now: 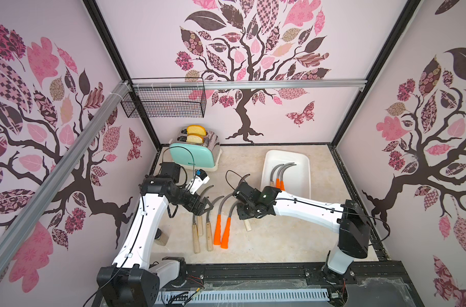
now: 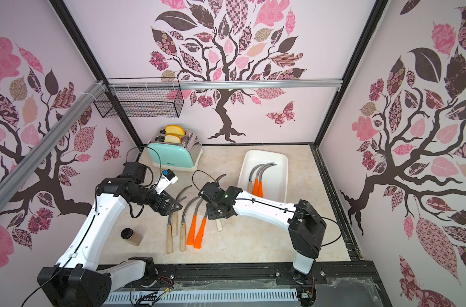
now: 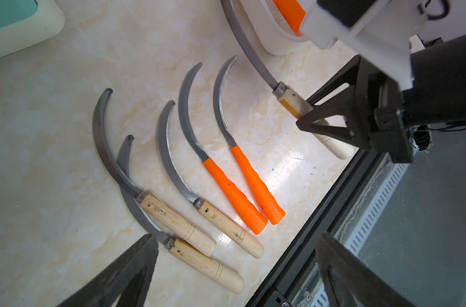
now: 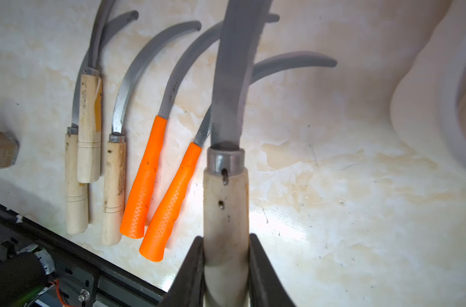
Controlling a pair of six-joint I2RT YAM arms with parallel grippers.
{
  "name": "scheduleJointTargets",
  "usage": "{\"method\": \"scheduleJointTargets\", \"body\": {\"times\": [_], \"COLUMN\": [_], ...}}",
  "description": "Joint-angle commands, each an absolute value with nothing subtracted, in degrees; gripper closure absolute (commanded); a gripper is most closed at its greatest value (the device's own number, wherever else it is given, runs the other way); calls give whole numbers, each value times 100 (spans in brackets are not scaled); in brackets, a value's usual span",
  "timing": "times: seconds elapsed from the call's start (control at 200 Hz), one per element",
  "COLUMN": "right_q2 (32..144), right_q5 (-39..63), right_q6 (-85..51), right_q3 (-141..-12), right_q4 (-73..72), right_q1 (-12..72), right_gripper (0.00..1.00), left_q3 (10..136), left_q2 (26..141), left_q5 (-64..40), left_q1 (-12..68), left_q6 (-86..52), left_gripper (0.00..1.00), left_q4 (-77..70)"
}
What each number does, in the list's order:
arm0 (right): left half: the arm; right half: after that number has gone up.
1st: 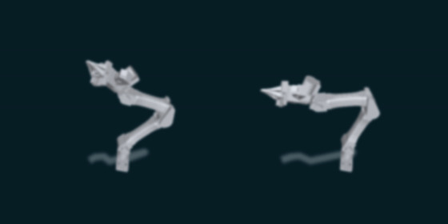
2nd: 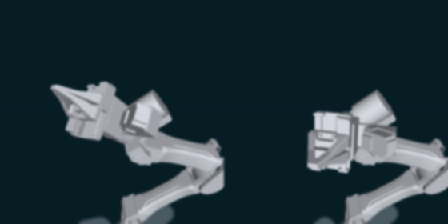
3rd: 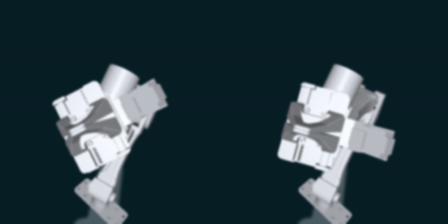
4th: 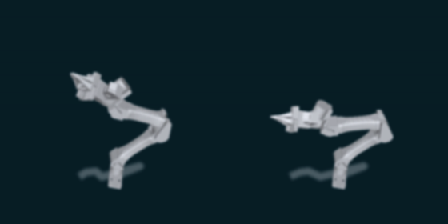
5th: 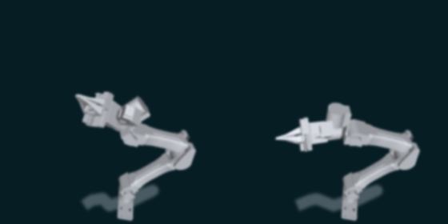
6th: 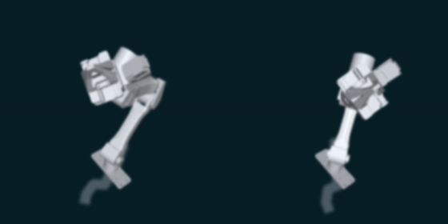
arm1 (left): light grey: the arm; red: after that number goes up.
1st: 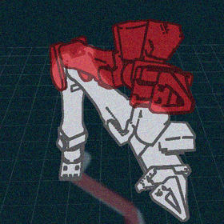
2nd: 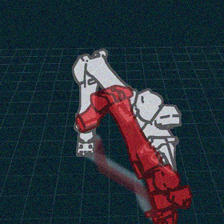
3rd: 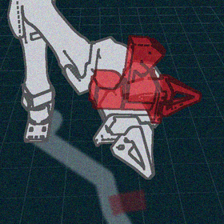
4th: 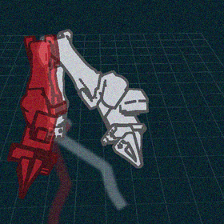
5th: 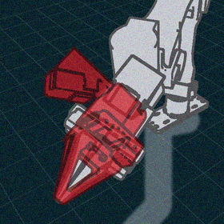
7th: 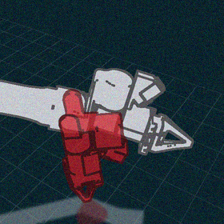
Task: Put small sickles into storage boxes
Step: Pick up the sickle at the center of the board, then place the sickle in the storage box.
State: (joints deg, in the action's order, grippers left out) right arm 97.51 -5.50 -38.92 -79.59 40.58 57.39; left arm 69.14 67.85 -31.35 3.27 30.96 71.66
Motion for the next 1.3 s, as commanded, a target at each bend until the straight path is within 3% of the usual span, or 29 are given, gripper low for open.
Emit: {"method": "scheduleJointTargets", "body": {"times": [0.0, 0.445, 0.81, 1.295], "right_q2": [9337, 8525, 9035, 10237], "right_q5": [-516, -94, 167, 78], "right_q6": [-3629, -3001, -2590, -2391], "right_q3": [-8196, -7852, -7700, -7857], "right_q4": [4314, 4246, 3896, 3548], "right_q1": [5443, 3476, 2115, 1400], "right_gripper": [94, 93, 93, 94], "left_q3": [7038, 7331, 7076, 6908], "left_q2": [6617, 6642, 6590, 6609], "left_q5": [-3061, -2878, -2379, -2455], "left_q1": [342, 443, 1381, 1415], "left_q6": [3054, 2932, 2621, 2634], "left_gripper": [3, 2, 2, 2], "left_q4": [7121, 7149, 6882, 6792]}}
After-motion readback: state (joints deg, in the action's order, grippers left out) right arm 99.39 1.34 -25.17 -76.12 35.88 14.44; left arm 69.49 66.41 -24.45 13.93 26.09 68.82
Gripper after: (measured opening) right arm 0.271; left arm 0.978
